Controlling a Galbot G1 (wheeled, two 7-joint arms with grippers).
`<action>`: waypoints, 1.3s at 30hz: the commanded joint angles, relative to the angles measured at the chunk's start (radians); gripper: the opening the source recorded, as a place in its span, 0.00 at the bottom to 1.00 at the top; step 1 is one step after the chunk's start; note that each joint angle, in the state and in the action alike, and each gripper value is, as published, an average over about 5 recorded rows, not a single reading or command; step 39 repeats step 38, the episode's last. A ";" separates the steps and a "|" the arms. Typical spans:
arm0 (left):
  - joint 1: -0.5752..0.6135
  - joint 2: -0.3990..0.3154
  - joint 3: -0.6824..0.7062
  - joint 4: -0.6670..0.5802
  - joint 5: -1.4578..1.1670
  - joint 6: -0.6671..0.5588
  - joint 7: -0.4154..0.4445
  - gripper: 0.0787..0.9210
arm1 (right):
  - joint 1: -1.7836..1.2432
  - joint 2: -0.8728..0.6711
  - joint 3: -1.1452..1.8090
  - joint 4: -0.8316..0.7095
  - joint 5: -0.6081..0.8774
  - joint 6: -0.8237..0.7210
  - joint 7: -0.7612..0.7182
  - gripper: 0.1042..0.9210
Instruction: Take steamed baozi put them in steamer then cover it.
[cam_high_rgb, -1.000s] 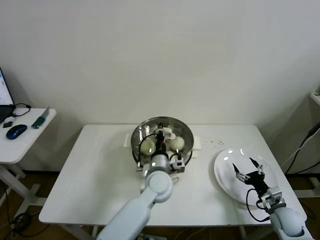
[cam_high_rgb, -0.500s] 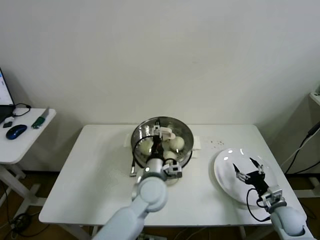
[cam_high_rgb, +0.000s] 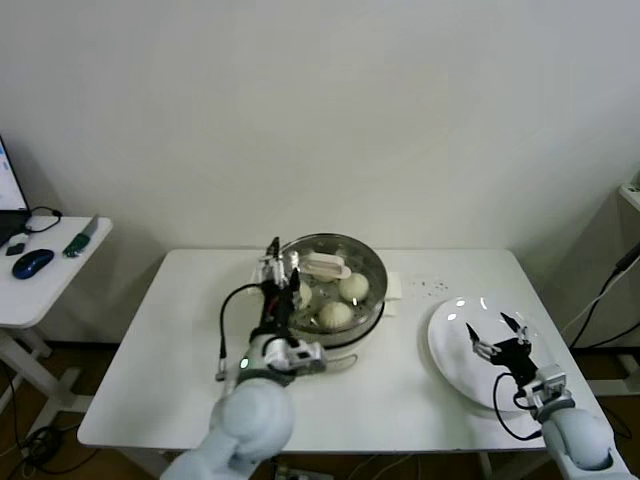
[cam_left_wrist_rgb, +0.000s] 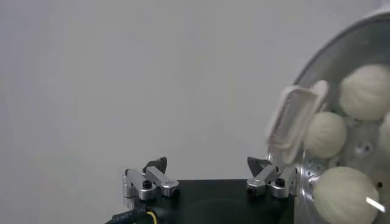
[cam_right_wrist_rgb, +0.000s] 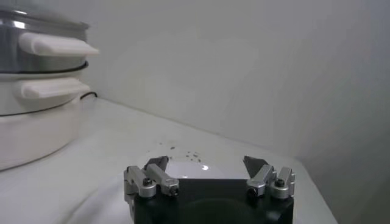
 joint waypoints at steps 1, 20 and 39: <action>0.233 0.052 -0.302 -0.165 -0.757 -0.291 -0.411 0.88 | -0.025 0.017 0.017 0.050 0.013 -0.023 -0.004 0.88; 0.543 -0.087 -0.691 0.020 -1.238 -0.799 -0.322 0.88 | -0.072 0.087 0.044 0.069 0.035 0.060 -0.044 0.88; 0.578 -0.065 -0.638 0.068 -1.138 -0.821 -0.265 0.88 | -0.077 0.098 0.052 0.059 0.042 0.086 -0.051 0.88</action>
